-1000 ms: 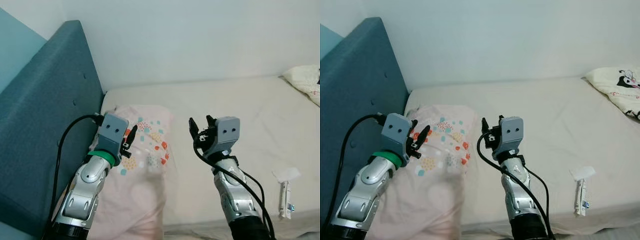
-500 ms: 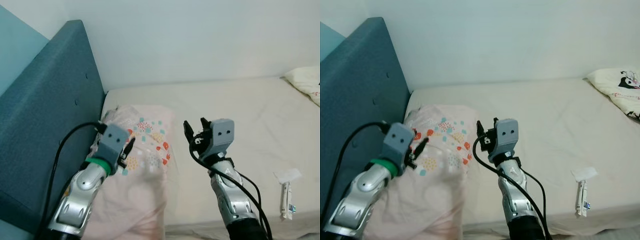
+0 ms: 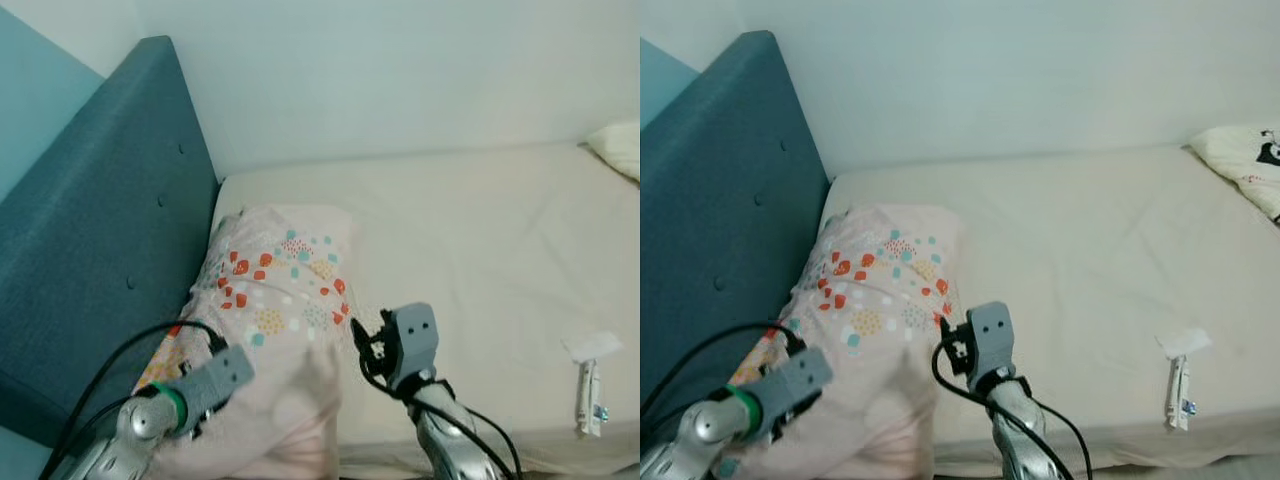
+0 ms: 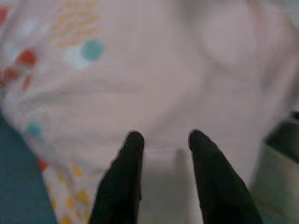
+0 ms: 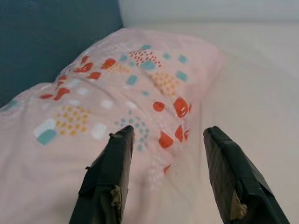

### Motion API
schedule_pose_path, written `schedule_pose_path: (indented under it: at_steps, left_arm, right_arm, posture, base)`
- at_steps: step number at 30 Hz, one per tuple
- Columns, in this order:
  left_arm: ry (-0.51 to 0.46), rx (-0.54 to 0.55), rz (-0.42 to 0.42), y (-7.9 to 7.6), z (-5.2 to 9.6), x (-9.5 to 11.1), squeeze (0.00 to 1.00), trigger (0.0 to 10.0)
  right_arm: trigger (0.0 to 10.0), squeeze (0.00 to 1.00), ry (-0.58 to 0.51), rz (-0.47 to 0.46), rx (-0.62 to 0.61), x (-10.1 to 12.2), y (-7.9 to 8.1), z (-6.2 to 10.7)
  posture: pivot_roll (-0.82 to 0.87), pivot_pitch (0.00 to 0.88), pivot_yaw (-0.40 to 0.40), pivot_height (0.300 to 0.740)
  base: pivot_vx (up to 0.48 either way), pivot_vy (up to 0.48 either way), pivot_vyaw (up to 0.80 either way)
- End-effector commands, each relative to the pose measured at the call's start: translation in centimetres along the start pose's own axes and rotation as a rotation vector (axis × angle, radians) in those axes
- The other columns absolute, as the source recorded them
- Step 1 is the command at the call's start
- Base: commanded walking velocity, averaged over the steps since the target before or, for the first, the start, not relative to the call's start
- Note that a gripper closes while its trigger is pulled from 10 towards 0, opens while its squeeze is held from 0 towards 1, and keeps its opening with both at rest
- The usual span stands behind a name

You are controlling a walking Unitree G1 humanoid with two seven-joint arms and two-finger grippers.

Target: Clean up the room

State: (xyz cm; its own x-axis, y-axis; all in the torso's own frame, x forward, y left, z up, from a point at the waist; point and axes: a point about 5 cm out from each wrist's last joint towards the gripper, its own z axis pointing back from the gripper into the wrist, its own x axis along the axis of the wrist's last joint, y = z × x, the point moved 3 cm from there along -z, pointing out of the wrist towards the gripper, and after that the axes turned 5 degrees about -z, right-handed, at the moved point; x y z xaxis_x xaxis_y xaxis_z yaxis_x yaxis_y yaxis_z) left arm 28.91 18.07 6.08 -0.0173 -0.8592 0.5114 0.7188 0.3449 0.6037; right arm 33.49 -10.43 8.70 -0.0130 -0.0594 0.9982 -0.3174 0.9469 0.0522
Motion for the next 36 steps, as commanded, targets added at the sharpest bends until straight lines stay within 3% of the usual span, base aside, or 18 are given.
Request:
schedule_pose_path:
  at_steps: [1,3,5,7,9,12,14,16,19,24,26,27,28,30,34,36]
  left_arm:
    - [-0.007,-0.054,-0.024,-0.5,0.5,-0.2,0.0,10.0]
    - [-0.016,-0.154,-0.085,-0.9,1.9,-0.5,0.0,10.0]
    - [-0.016,-0.154,-0.085,-0.9,1.9,-0.5,0.0,10.0]
    - [-0.027,-0.303,-0.155,-2.5,3.2,-1.0,0.0,10.0]
    - [-0.031,-0.352,-0.175,-3.4,3.3,-1.1,0.0,10.0]
    - [-0.033,-0.369,-0.17,-4.8,2.1,-1.2,0.0,10.0]
    - [-0.031,-0.329,-0.232,-5.9,-0.3,-0.7,0.0,10.0]
    - [-0.031,-0.329,-0.232,-5.9,-0.3,-0.7,0.0,10.0]
    - [-0.081,-0.251,-0.278,-6.8,-3.8,1.6,0.0,10.0]
    - [-0.103,-0.224,-0.318,-7.0,-4.8,2.7,0.0,10.0]
    - [-0.096,-0.314,-0.403,-8.4,-4.9,2.5,0.0,10.0]
    - [-0.096,-0.314,-0.403,-8.4,-4.9,2.5,0.0,10.0]
    - [-0.086,-0.408,-0.451,-9.5,-4.7,1.7,0.0,10.0]
    - [-0.083,-0.427,-0.459,-9.7,-4.6,1.5,0.0,10.0]
    - [-0.081,-0.401,-0.484,-10.0,-5.3,1.6,0.0,10.0]
    - [-0.079,-0.335,-0.48,-9.8,-6.4,2.0,0.0,10.0]
  right_arm:
    - [10.0,0.0,0.016,-0.012,0.001,-0.4,0.2,0.3]
    - [10.0,0.0,0.013,-0.011,-0.007,-0.3,0.1,0.3]
    - [10.0,0.0,0.013,-0.011,-0.007,-0.3,0.1,0.3]
    - [10.0,0.0,0.001,-0.012,-0.018,0.0,-0.1,0.1]
    - [10.0,0.0,-0.004,-0.011,-0.021,0.1,-0.1,0.0]
    - [10.0,0.0,-0.012,-0.01,-0.025,0.3,-0.2,-0.2]
    - [10.0,0.0,-0.022,-0.001,-0.032,0.8,-0.5,-0.5]
    - [10.0,0.0,-0.022,-0.001,-0.032,0.8,-0.5,-0.5]
    - [10.0,0.0,-0.038,0.01,-0.043,1.6,-1.1,-0.9]
    - [10.0,0.0,-0.046,0.02,-0.049,2.1,-1.4,-1.2]
    - [10.0,0.0,-0.056,0.026,-0.059,2.5,-1.8,-1.3]
    - [10.0,0.0,-0.056,0.026,-0.059,2.5,-1.8,-1.3]
    - [10.0,0.0,-0.062,0.029,-0.068,2.7,-2.1,-1.3]
    - [10.0,0.0,-0.062,0.03,-0.07,2.7,-2.2,-1.3]
    - [10.0,0.0,-0.062,0.03,-0.076,2.6,-2.3,-1.2]
    - [10.0,0.0,-0.064,0.03,-0.081,2.7,-2.4,-1.2]
  posture:
    - [-0.1,0.191,0.156,0.74]
    - [-0.09,0.203,0.162,0.74]
    - [-0.09,0.203,0.162,0.74]
    - [-0.09,0.219,0.17,0.74]
    - [-0.09,0.226,0.173,0.74]
    - [-0.09,0.231,0.174,0.74]
    - [-0.1,0.238,0.166,0.74]
    - [-0.1,0.238,0.166,0.74]
    - [-0.11,0.241,0.157,0.74]
    - [-0.12,0.238,0.151,0.74]
    - [-0.13,0.237,0.15,0.74]
    - [-0.13,0.237,0.15,0.74]
    - [-0.13,0.237,0.15,0.74]
    - [-0.13,0.237,0.15,0.74]
    - [-0.13,0.238,0.149,0.74]
    - [-0.13,0.246,0.148,0.74]
  base:
    - [0.0,0.0,0.0]
    - [0.0,0.0,0.0]
    - [0.0,0.0,0.0]
    - [0.0,0.0,0.0]
    - [0.0,0.0,0.0]
    - [0.0,0.0,0.0]
    - [0.0,0.0,0.0]
    - [0.0,0.0,0.0]
    - [0.0,0.0,0.0]
    - [0.0,0.0,0.0]
    - [0.0,0.0,0.0]
    - [0.0,0.0,0.0]
    - [0.0,0.0,0.0]
    - [0.0,0.0,0.0]
    - [0.0,0.0,0.0]
    - [0.0,0.0,0.0]
